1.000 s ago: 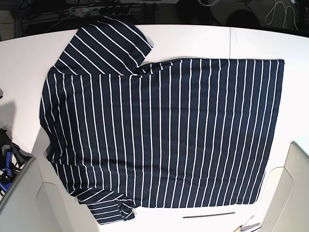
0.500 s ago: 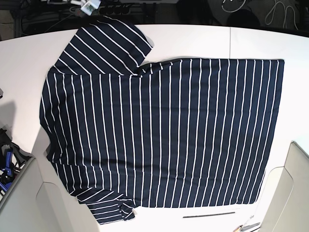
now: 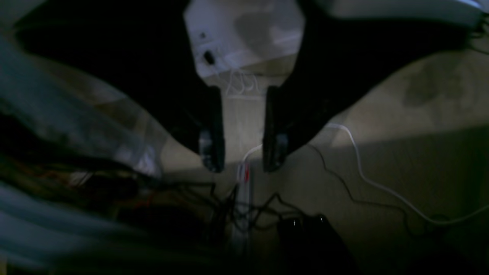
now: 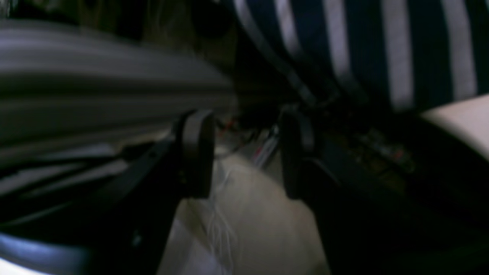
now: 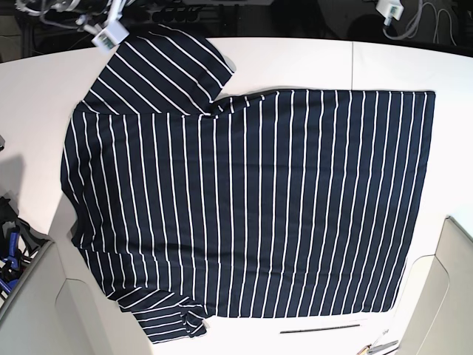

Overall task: Fold the T-shirt properly
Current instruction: 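Move both grippers down to the shirt's shoulder corners and grasp them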

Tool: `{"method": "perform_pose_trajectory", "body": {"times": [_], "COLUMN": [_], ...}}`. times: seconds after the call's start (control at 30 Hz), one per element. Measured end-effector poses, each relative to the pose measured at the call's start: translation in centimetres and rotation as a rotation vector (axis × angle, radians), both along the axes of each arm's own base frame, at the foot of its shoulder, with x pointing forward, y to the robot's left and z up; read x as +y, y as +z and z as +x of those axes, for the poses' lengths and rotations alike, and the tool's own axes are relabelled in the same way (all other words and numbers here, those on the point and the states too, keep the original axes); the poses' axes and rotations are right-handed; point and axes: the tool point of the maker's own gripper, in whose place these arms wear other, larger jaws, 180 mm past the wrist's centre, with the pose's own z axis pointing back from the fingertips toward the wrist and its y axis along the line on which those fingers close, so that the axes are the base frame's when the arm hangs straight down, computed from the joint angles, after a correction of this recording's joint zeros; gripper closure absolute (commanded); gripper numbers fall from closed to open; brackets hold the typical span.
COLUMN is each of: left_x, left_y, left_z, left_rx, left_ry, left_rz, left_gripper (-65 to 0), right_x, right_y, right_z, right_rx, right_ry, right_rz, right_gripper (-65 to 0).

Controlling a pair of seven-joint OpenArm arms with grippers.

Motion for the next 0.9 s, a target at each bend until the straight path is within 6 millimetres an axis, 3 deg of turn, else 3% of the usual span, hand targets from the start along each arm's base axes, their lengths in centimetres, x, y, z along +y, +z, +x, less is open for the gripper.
{"method": "perform_pose_trajectory", "body": {"times": [0.17, 0.23, 0.37, 0.47, 0.53, 0.67, 0.9], "left_x": [3.0, 4.3, 5.2, 6.0, 6.6, 7.7, 9.3], "left_y": [2.9, 4.2, 6.8, 8.1, 8.8, 9.6, 11.1], "left_z": [2.8, 3.8, 5.6, 6.4, 6.8, 8.4, 11.5], "left_rx": [-0.101, -0.144, -0.234, -0.278, -0.301, -0.334, -0.395], "left_ry": [0.07, 0.087, 0.101, 0.129, 0.139, 0.104, 0.053], "left_rz": [0.048, 0.079, 0.069, 0.075, 0.085, 0.11, 0.153], "left_gripper": [-22.9, -24.3, -31.9, -31.9, -32.7, -40.9, -41.2], "right_x": [-3.9, -5.5, -7.4, -8.6, -9.1, -10.4, -12.5], "right_y": [1.5, 2.1, 3.7, 4.0, 3.7, 2.0, -1.0], "right_z": [3.2, 4.7, 6.9, 7.9, 8.2, 8.8, 8.5], "right_rx": [-0.093, -0.134, -0.209, -0.236, -0.236, -0.2, -0.114], "right_ry": [-0.107, -0.158, -0.23, -0.258, -0.277, -0.343, -0.441], "right_rz": [-0.06, -0.082, -0.083, -0.1, -0.101, -0.089, -0.072], "right_gripper": [-28.4, -33.1, -36.1, -36.1, -36.1, -36.1, -36.1]}}
